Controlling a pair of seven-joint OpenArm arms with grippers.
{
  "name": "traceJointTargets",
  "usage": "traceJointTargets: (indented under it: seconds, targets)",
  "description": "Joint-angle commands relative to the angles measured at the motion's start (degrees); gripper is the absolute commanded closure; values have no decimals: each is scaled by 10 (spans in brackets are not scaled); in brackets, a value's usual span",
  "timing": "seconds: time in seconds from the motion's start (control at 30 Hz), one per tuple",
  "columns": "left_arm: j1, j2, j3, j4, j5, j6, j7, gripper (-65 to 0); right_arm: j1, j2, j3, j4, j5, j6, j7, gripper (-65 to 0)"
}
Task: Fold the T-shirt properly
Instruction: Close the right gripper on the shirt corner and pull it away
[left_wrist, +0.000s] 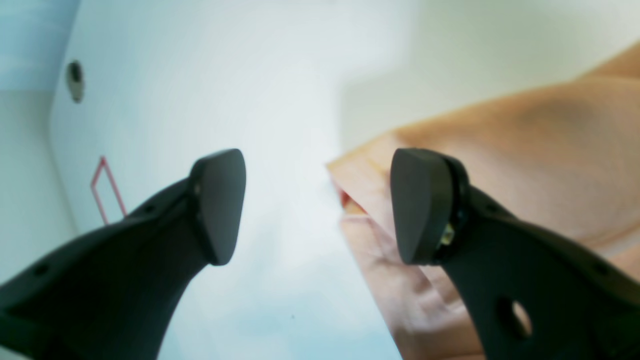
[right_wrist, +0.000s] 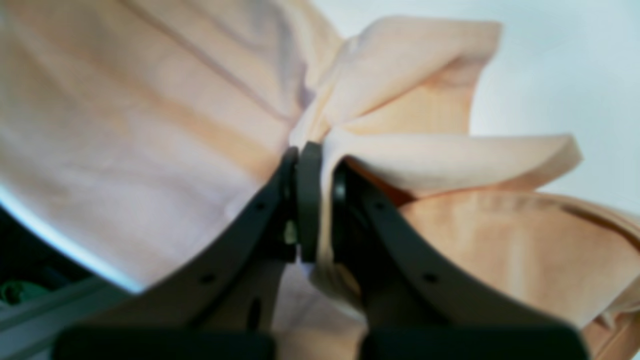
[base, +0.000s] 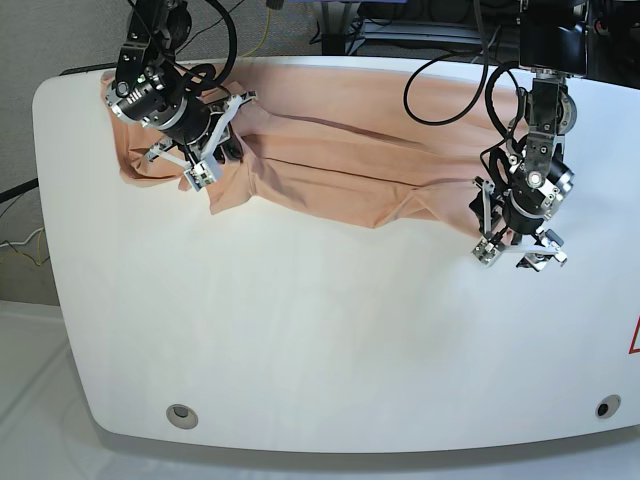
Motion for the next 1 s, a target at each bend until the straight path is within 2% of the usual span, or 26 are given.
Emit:
traceJointTargets:
  seconds: [0.0, 0.1, 0.43, 0.97]
  targets:
    - [-10, -6, -3, 8, 1, 6, -7, -414, -6, 4, 1, 12, 20, 1, 10, 0]
    - [-10, -6, -3, 8, 1, 6, -7, -414, -18, 8, 3, 14, 34, 1, 10, 0]
    - [-7, -6, -3, 6, 1, 6, -7, -414, -54, 67, 16, 15, 78, 0, 10, 0]
    - [-7, -6, -3, -17, 1, 6, -10, -414, -90, 96, 90, 15, 87, 0, 10, 0]
